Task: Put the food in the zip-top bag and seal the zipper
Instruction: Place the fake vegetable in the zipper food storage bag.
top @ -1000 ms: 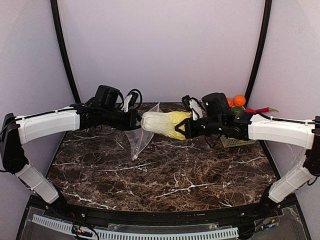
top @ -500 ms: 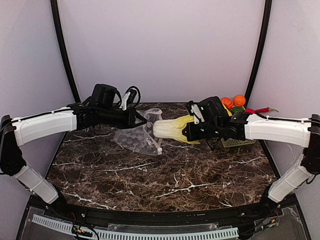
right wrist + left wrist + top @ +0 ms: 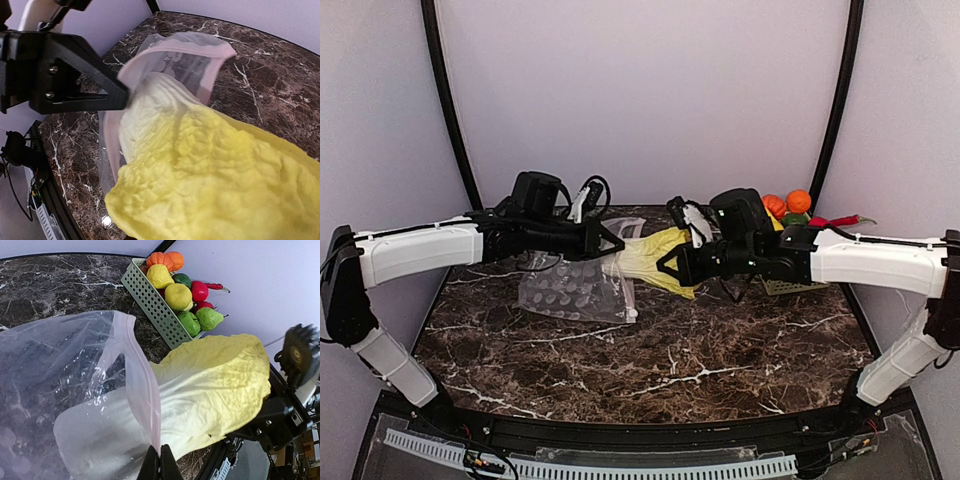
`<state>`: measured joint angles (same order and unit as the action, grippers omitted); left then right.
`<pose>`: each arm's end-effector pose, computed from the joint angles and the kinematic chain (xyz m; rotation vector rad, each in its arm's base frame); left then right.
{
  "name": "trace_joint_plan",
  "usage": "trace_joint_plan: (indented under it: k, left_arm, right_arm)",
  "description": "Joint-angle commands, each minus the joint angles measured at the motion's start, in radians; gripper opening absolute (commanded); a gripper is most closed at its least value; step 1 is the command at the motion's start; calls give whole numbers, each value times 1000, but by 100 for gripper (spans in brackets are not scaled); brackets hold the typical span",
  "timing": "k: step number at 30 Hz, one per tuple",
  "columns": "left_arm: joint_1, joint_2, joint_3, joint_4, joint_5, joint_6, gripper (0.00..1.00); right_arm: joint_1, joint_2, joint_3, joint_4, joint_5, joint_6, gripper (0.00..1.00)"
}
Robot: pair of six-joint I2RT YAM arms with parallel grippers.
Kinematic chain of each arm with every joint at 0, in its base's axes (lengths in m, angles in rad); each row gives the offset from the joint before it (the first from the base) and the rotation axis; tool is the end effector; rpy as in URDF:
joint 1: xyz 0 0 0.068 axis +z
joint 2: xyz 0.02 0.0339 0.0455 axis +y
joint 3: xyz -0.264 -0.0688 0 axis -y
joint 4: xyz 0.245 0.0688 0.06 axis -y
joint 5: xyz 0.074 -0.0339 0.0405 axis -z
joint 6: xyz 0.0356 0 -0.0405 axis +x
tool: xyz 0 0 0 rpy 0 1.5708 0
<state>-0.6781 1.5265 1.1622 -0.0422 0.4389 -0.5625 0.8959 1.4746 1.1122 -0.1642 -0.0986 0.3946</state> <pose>0.2679 -0.2352 0.3040 0.4355 2.1097 -1.2023 0.2095 0.2673 0.2905 -0.6113 2.1338 0.8552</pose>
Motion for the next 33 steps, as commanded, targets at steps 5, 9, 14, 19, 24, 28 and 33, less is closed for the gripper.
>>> trace_joint_plan:
  k: [5, 9, 14, 19, 24, 28, 33]
  left_arm:
    - [-47, 48, 54, 16, 29, -4, 1]
    - [-55, 39, 55, 30, 39, -16, 1]
    - [-55, 16, 50, 81, 83, -52, 1]
    - [-54, 6, 28, 92, 84, -53, 1]
    - [-52, 14, 4, 63, 58, -38, 1]
    - [-51, 5, -13, 70, 62, -38, 1]
    - [-50, 14, -1, 136, 164, -66, 1]
  right_arm:
    - [69, 18, 74, 81, 20, -49, 0]
    - [69, 92, 97, 69, 69, -44, 0]
    - [67, 167, 129, 63, 86, -59, 0]
    - [66, 155, 152, 87, 31, -88, 0]
    - [52, 62, 88, 236, -163, -115, 0]
    - [31, 48, 58, 290, -310, -109, 0]
    - [28, 155, 79, 250, -257, -129, 0]
